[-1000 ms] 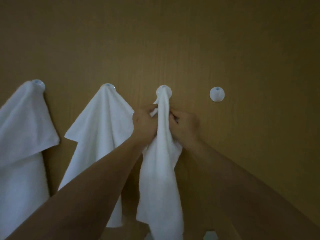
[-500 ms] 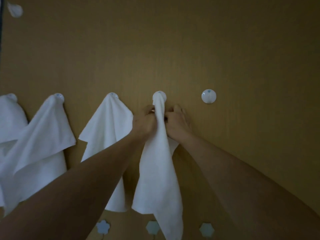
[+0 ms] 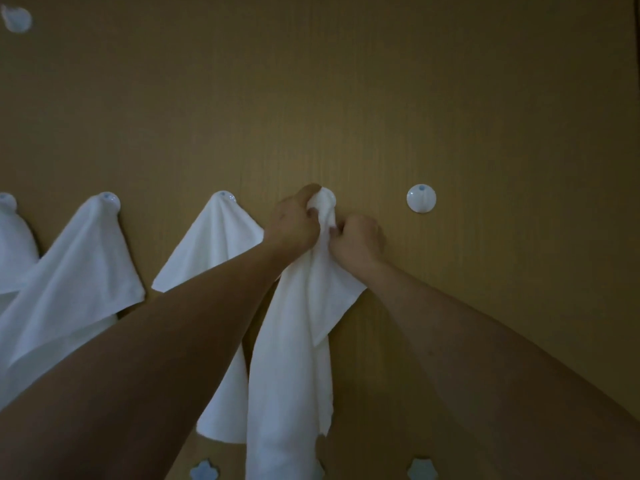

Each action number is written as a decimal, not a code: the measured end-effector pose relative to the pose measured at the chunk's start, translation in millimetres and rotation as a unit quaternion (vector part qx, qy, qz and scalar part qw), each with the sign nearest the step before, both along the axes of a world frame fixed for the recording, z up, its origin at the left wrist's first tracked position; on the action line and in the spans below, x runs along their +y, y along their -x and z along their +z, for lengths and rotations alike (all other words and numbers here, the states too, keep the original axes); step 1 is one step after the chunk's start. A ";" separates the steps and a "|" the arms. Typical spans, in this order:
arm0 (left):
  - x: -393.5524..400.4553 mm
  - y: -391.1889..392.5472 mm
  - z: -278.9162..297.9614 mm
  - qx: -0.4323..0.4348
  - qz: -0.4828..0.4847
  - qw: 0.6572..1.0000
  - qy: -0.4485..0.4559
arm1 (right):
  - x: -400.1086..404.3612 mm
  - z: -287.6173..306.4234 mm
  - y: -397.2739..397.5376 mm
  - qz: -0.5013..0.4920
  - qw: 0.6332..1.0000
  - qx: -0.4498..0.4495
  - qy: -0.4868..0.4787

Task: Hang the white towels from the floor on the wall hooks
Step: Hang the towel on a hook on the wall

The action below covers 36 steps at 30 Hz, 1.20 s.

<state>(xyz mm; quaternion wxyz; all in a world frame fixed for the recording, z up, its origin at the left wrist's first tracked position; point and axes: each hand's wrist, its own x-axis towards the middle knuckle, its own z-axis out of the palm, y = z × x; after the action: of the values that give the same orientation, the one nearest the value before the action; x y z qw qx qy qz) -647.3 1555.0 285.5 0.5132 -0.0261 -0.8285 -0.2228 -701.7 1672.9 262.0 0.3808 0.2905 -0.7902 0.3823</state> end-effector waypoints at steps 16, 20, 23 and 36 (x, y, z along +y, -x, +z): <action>-12.3 16.4 17.6 0.149 0.107 0.975 0.124 | 11.3 32.8 11.9 -0.029 0.984 0.172 0.044; -11.1 18.6 19.3 0.135 0.120 0.975 0.131 | 8.6 35.5 19.2 -0.052 0.986 0.154 -0.023; -10.2 16.9 18.5 0.097 0.105 0.982 0.120 | 9.2 28.2 22.2 -0.044 0.989 0.138 -0.041; 4.0 2.2 21.2 -0.055 -0.040 0.993 -0.101 | 1.0 4.8 0.7 0.054 0.998 0.010 0.021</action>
<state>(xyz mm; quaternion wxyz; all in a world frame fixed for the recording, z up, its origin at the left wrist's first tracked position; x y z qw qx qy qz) -649.5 1559.0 306.6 0.4579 0.0054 -0.8267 -0.3268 -702.3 1673.9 266.8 0.3732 0.3282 -0.7617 0.4156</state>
